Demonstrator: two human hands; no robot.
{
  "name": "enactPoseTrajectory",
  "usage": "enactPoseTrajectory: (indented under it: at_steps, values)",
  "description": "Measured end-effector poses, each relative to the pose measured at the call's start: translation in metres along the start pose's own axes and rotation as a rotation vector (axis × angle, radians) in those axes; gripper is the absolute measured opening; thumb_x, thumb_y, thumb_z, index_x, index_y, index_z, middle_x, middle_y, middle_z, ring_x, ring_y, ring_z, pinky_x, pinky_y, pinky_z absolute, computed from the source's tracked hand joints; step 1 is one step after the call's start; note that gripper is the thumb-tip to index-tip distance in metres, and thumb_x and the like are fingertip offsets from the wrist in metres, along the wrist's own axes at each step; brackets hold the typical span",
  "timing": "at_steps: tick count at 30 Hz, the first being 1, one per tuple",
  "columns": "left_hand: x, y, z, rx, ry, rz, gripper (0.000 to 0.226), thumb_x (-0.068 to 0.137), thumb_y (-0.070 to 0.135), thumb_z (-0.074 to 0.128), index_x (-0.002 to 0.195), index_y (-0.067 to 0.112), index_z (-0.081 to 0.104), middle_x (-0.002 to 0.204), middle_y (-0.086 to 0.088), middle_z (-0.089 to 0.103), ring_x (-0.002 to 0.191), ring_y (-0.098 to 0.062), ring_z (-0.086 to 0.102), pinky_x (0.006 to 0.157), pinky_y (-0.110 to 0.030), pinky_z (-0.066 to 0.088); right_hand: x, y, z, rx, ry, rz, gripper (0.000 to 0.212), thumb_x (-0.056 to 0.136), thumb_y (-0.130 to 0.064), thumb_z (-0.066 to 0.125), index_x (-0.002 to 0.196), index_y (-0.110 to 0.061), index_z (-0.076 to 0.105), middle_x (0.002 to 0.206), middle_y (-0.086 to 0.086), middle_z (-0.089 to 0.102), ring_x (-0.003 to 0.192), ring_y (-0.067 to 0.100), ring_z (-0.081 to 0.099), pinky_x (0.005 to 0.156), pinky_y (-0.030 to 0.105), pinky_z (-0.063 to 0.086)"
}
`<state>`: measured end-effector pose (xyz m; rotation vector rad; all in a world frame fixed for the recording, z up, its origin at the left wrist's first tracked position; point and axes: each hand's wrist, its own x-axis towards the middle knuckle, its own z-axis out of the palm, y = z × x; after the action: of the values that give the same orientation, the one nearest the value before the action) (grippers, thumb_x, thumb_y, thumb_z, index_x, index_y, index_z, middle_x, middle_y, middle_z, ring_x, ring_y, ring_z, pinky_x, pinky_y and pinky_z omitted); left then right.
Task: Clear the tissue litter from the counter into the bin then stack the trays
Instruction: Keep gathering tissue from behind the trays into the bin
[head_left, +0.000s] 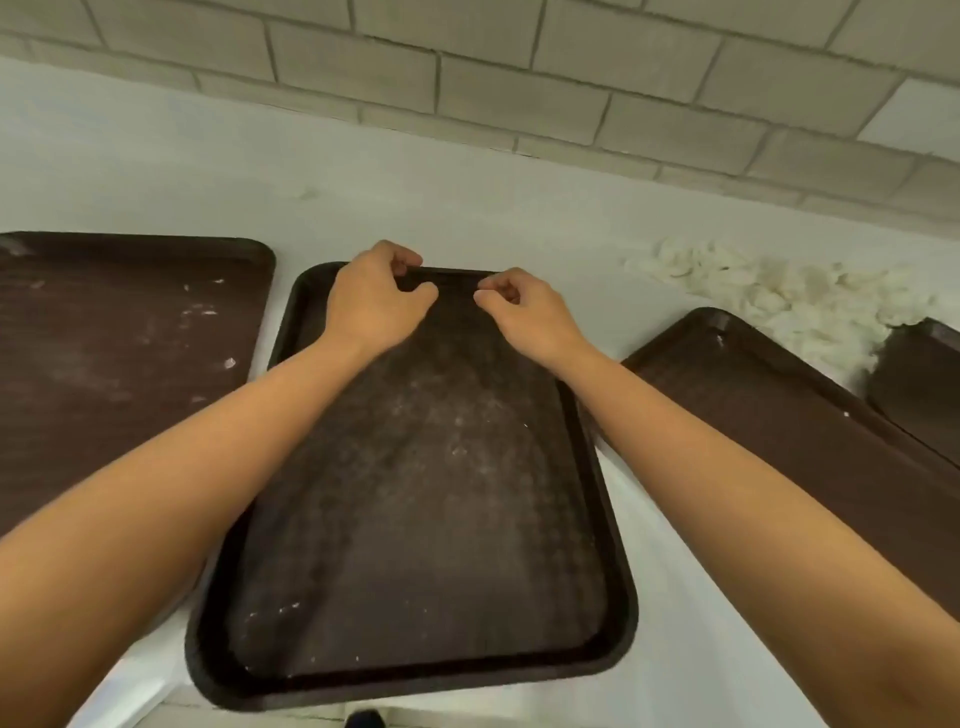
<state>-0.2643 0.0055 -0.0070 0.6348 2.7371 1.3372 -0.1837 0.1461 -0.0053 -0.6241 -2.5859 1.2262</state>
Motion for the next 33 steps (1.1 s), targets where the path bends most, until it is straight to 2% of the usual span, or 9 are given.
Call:
enactPoseTrajectory:
  at_steps: [3,7,10,15,19,22,24,28,33]
  values:
    - [0.049,-0.028,-0.014,0.049,-0.009,0.013,0.039,0.084,0.028,0.061,0.121,0.017,0.056,0.123,-0.004,0.058,0.115,-0.021,0.054,0.089,-0.026,0.039,0.039,-0.025,0.028,-0.020,-0.012,0.044,0.034,0.093,-0.031,0.051,0.124,-0.016,0.053,0.105,-0.004,0.053,0.094,0.008,0.049,0.067,0.012,0.037]
    - [0.113,-0.064,-0.019,0.140,-0.034,-0.016,0.042,0.086,0.032,0.059,0.125,0.017,0.053,0.130,-0.007,0.052,0.121,-0.024,0.048,0.095,-0.031,0.039,0.089,-0.040,0.063,-0.127,-0.023,0.104,0.039,0.092,-0.030,0.053,0.129,-0.017,0.048,0.127,0.005,0.051,0.112,0.019,0.052,0.087,0.025,0.041]
    - [0.154,-0.088,-0.019,0.195,-0.040,-0.006,0.046,0.085,0.031,0.060,0.127,0.014,0.050,0.134,-0.013,0.047,0.124,-0.029,0.044,0.099,-0.037,0.039,0.121,-0.038,0.079,-0.243,-0.034,0.135,0.043,0.091,-0.030,0.054,0.131,-0.016,0.047,0.132,0.009,0.048,0.121,0.025,0.047,0.097,0.033,0.043]
    - [0.211,-0.112,-0.015,0.333,-0.002,-0.017,0.057,0.083,0.030,0.063,0.133,0.013,0.041,0.142,-0.013,0.033,0.127,-0.032,0.036,0.099,-0.043,0.037,0.157,-0.032,0.094,-0.505,-0.194,0.249,0.058,0.089,-0.043,0.053,0.137,-0.016,0.039,0.138,0.012,0.038,0.128,0.031,0.036,0.102,0.042,0.038]
    - [0.248,-0.128,-0.010,0.435,-0.014,-0.067,0.060,0.084,0.034,0.062,0.136,0.015,0.037,0.144,-0.012,0.030,0.129,-0.032,0.033,0.100,-0.044,0.035,0.172,-0.035,0.099,-0.530,-0.219,0.277,0.053,0.086,-0.042,0.058,0.129,-0.013,0.047,0.132,0.012,0.042,0.121,0.031,0.041,0.095,0.039,0.041]
    - [0.264,-0.137,-0.005,0.467,-0.027,-0.104,0.059,0.085,0.034,0.061,0.136,0.015,0.037,0.143,-0.013,0.029,0.128,-0.033,0.033,0.100,-0.045,0.034,0.176,-0.039,0.098,-0.466,-0.265,0.253,0.038,0.086,-0.028,0.063,0.115,-0.005,0.059,0.120,0.013,0.058,0.108,0.027,0.055,0.087,0.032,0.045]
    - [0.270,-0.141,-0.003,0.455,-0.011,-0.125,0.054,0.086,0.032,0.060,0.133,0.014,0.040,0.140,-0.014,0.032,0.126,-0.034,0.036,0.099,-0.044,0.035,0.178,-0.043,0.096,-0.428,-0.267,0.267,0.033,0.084,-0.019,0.067,0.114,-0.005,0.061,0.119,0.009,0.061,0.110,0.024,0.056,0.087,0.028,0.044]
    - [0.278,-0.147,0.002,0.516,0.002,-0.081,0.037,0.093,0.019,0.051,0.127,0.007,0.047,0.130,-0.020,0.041,0.121,-0.037,0.038,0.097,-0.041,0.037,0.183,-0.040,0.095,-0.346,-0.248,0.295,0.028,0.082,-0.013,0.069,0.109,-0.007,0.065,0.118,0.005,0.062,0.111,0.021,0.055,0.084,0.023,0.041]
    - [0.273,-0.143,0.005,0.629,-0.026,0.030,0.035,0.089,-0.002,0.044,0.124,-0.001,0.049,0.121,-0.025,0.046,0.114,-0.038,0.039,0.096,-0.037,0.036,0.186,-0.036,0.095,-0.283,-0.216,0.298,0.021,0.081,-0.012,0.070,0.102,-0.009,0.067,0.103,0.000,0.061,0.097,0.015,0.054,0.082,0.021,0.041]
